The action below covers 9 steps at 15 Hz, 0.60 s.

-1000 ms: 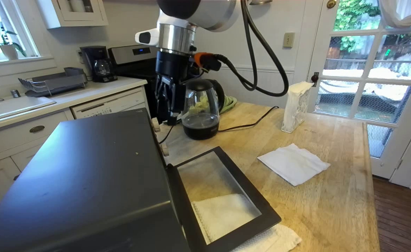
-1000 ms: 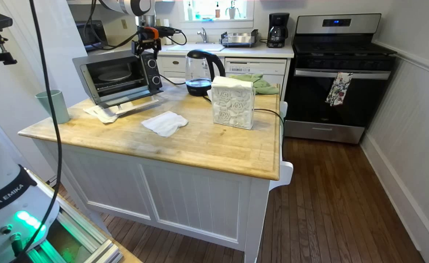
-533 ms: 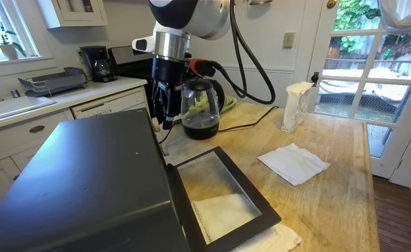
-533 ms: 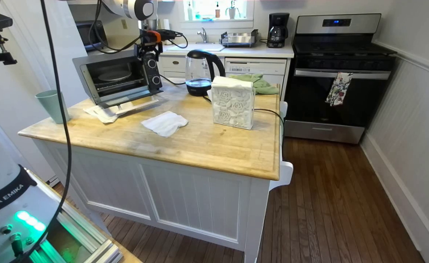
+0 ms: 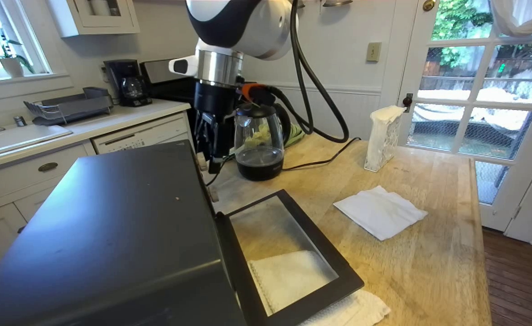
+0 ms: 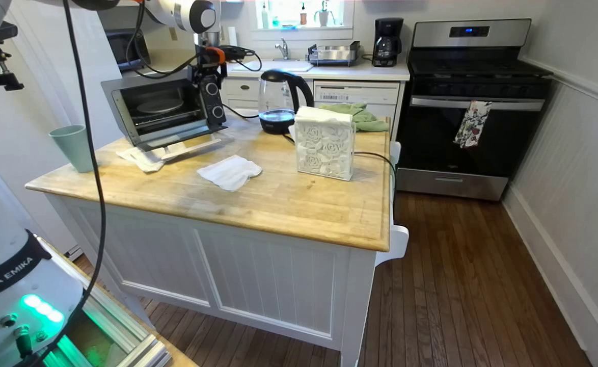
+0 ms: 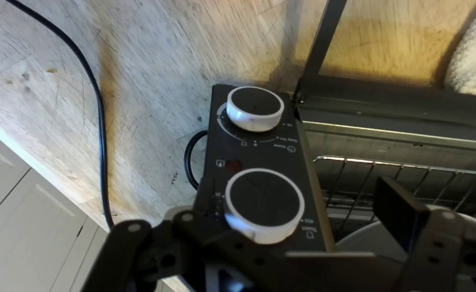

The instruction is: Turn the top right knob of the microwave in an anticlockwise direction

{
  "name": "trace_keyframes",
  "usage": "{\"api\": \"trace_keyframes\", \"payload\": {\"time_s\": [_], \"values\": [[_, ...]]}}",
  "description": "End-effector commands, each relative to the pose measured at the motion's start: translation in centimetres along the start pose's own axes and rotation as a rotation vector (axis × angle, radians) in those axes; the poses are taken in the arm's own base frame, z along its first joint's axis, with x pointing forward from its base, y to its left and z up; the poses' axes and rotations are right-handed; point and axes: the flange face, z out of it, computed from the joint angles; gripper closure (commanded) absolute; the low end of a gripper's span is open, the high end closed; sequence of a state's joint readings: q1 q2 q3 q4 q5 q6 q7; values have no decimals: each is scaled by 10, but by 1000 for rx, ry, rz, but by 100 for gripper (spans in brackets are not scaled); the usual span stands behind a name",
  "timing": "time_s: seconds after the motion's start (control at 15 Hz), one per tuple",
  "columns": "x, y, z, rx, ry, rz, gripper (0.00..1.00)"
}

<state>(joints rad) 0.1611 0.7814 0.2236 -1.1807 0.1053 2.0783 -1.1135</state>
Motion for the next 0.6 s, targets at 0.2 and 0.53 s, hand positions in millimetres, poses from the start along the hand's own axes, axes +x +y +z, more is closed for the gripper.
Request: {"api": "trace_keyframes", "payload": {"time_s": [0.2,0.53], "values": [[13,-6,-13,40,-15,15,0],[18,-14,-24,70,-33,54,0]]}}
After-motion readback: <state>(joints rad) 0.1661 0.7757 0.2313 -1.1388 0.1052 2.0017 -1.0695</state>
